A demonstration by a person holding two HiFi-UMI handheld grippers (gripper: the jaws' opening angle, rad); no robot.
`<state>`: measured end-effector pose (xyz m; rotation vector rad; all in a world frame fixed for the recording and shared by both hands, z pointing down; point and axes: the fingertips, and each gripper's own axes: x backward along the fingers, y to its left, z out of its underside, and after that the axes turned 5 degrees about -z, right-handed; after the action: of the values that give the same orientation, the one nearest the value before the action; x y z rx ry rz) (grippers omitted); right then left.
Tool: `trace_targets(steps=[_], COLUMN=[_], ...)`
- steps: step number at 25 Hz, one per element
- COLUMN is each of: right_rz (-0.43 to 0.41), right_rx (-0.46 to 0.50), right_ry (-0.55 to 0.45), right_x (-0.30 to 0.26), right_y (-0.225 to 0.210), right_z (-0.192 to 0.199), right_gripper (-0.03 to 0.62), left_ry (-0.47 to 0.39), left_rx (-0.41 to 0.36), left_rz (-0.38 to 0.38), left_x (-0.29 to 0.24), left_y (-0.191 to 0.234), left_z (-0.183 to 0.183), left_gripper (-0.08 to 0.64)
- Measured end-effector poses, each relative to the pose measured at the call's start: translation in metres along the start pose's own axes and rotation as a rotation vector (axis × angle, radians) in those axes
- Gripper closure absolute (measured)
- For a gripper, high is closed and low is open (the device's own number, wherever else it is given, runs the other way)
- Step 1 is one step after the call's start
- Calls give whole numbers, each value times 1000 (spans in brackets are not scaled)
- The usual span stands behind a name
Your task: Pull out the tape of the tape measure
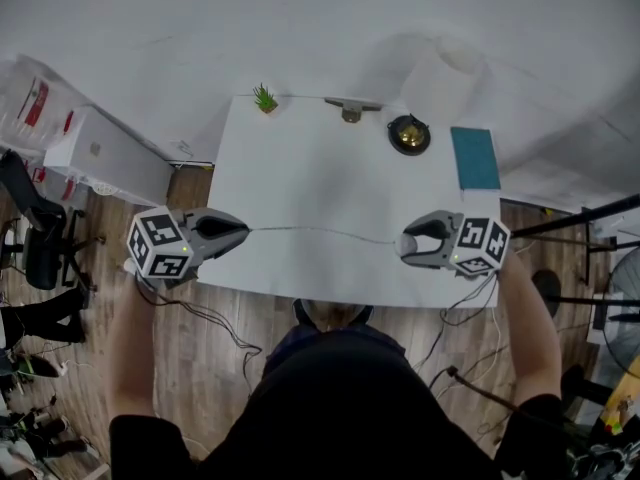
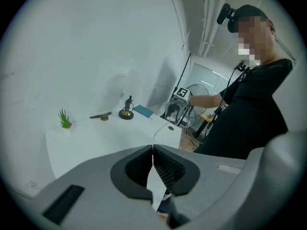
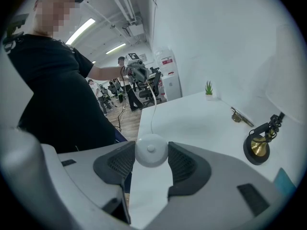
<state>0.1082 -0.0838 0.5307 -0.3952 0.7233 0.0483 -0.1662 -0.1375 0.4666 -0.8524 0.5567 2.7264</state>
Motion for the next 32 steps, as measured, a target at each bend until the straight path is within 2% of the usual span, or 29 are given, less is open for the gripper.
trace_targets(steps=[9,12,16,21,25,32], right_rz=[144,209,260,295,279,250], right_rx=[13,12,6,-16,-57,-69], right_ry=[69,93,135,198,206,204], right_x=[-8,-14,-27,-46,-61,-85], right_y=[-32,-47,-59,-80,-92,-108], right_z=[17,26,39,66,81,94], right_gripper=[371,371,371,371,371,371], left_ry=[-1,1,30,67,78,132], left_rx=[-65,-92,-85,-17,64,98], left_rz=[-203,-278,-343,-410,-444,-465], left_x=[-42,-60,-85,-102,-108,-126], left_y=[10,15,23,43,61,76], left_z=[18,33,65,103,128,157], left_gripper=[551,551,551,551,551,549])
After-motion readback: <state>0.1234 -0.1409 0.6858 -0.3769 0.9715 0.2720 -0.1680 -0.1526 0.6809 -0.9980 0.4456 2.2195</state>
